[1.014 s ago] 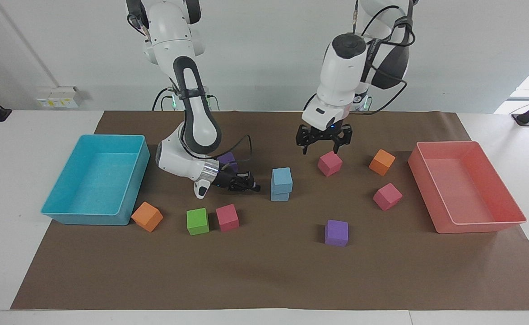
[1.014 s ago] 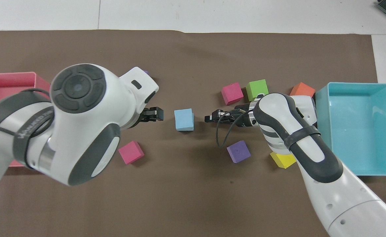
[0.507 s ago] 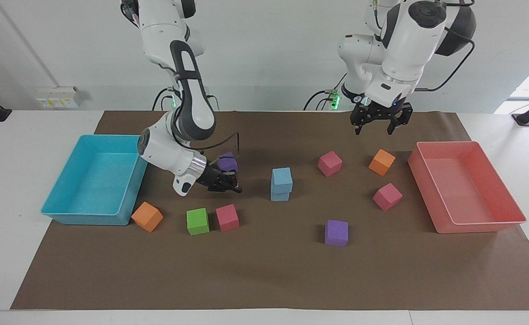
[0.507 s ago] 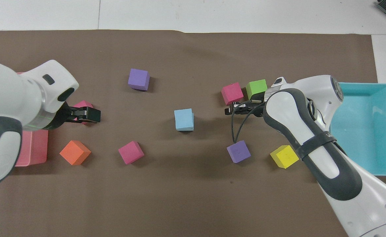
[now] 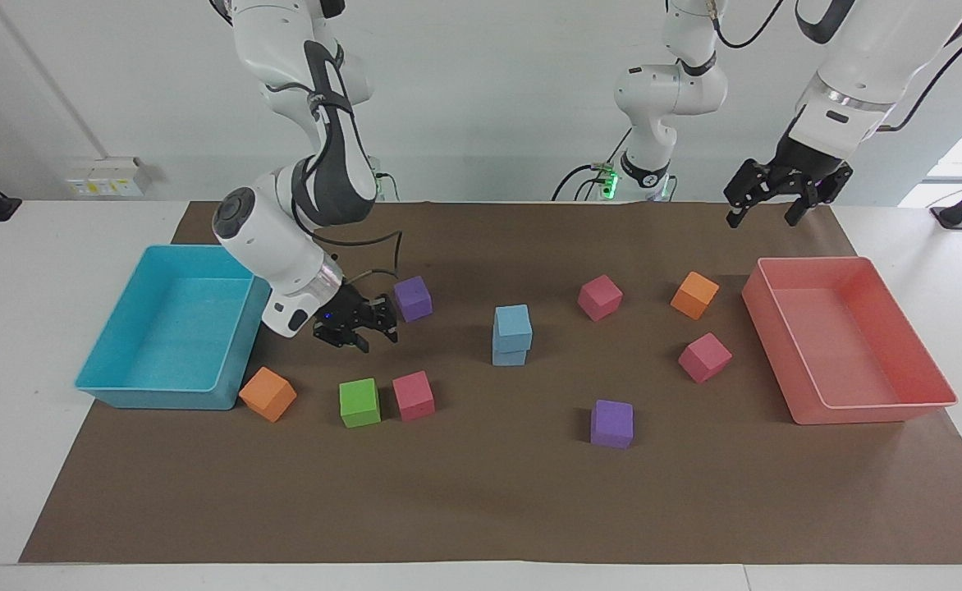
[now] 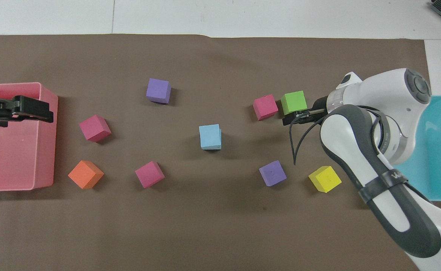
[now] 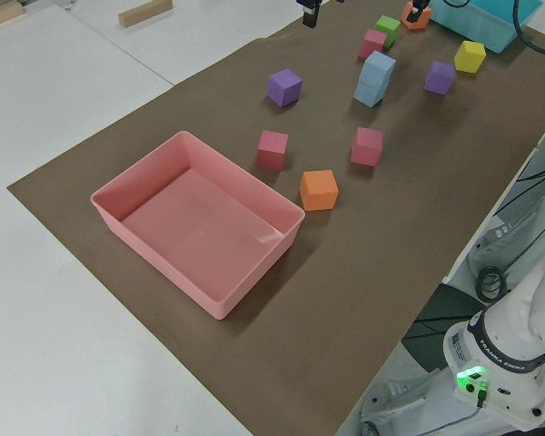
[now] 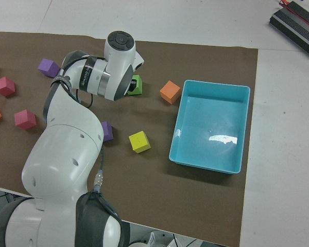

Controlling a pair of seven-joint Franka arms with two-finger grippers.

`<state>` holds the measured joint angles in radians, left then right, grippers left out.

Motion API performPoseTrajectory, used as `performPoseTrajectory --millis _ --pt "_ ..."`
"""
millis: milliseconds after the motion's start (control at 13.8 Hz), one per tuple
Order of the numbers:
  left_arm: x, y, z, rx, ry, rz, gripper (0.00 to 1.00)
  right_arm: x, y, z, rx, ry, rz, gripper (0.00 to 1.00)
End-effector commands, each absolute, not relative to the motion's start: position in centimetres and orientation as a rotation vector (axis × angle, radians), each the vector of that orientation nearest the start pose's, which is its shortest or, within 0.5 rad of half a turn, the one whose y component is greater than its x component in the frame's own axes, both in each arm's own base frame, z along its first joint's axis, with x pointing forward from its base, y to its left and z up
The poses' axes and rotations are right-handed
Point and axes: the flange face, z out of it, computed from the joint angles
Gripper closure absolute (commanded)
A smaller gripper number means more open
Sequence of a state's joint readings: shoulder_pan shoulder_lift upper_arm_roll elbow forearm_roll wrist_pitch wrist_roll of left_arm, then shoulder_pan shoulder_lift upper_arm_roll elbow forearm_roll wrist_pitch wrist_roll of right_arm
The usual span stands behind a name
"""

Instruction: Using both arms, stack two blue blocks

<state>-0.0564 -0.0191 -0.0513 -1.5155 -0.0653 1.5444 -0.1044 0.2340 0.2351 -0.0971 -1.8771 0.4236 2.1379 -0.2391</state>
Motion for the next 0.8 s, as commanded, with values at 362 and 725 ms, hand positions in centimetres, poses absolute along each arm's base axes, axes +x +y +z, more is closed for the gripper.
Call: performPoseTrajectory --millis 362,725 --pt "52.4 -5.8 65.6 -3.170 0.191 0.112 0.00 59.8 5.2 48.5 -3.101 -0.298 0.027 0.00" --pt "52.0 -6.0 65.4 -3.170 0.209 0.086 0.00 57.4 -0.7 54.8 -3.106 -0.157 -0.061 0.00"
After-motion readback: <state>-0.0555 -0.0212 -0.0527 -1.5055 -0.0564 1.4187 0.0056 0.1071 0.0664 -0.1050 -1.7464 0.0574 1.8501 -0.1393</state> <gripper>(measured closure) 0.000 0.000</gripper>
